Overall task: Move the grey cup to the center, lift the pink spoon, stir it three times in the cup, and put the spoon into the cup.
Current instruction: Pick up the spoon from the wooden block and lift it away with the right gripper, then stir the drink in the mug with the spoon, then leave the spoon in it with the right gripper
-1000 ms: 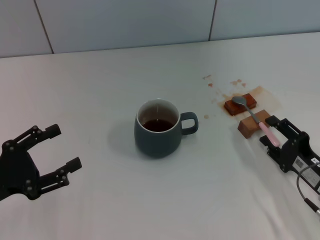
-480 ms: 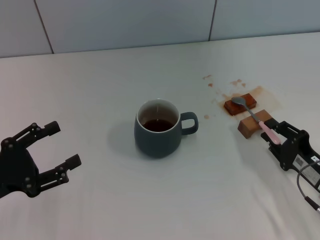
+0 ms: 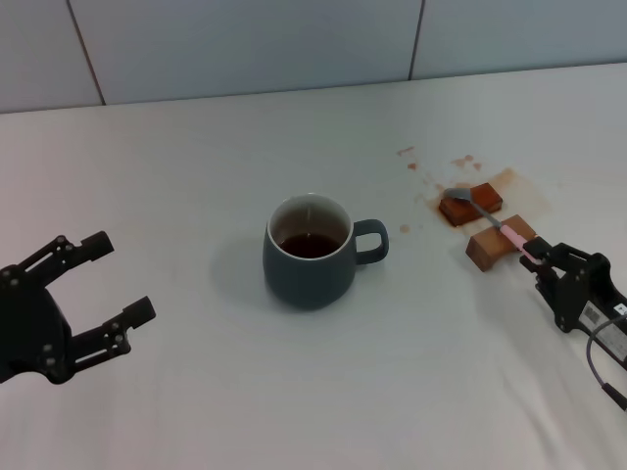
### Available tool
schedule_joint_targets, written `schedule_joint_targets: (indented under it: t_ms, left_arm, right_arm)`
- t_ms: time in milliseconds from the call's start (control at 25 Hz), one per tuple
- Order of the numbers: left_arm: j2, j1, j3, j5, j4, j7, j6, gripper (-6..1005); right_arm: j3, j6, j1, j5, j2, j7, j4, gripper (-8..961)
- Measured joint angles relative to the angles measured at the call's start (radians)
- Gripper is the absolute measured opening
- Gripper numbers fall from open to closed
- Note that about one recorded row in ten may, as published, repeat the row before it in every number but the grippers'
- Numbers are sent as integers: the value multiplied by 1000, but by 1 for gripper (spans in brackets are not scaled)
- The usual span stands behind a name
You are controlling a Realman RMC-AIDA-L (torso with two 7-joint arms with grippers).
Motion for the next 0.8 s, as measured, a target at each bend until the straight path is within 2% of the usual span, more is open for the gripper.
schedule_joint_targets:
  t_ms: [40,240,400,480,560,680,800]
  left_arm:
    - [0,1,0,0,0,0,0,862]
    - [-4,7,0,-1,0,0,3,863]
    - [-10,11,0,-1,0,0,3,863]
    - [-14,13,1,-1,0,1,5,863]
    - [-17,14,4,-1,0,3,7,863]
    - [-22,14,17,4,0,6,4,863]
    - [-22,15,38,5,0,4,-8,863]
  right_arm:
    - [0,-1,0,0,1,-3,-6,328]
    - [21,-61,6,10,3,-149,-24,137]
    - [83,-175,27,20,2,-420,-56,116]
    - [132,-278,45,22,0,-599,-93,106]
    - [161,-377,63,23,-3,-692,-138,106]
    - [156,-565,115,26,-19,-732,-287,105]
    - [52,-701,190,29,-52,-588,-493,105]
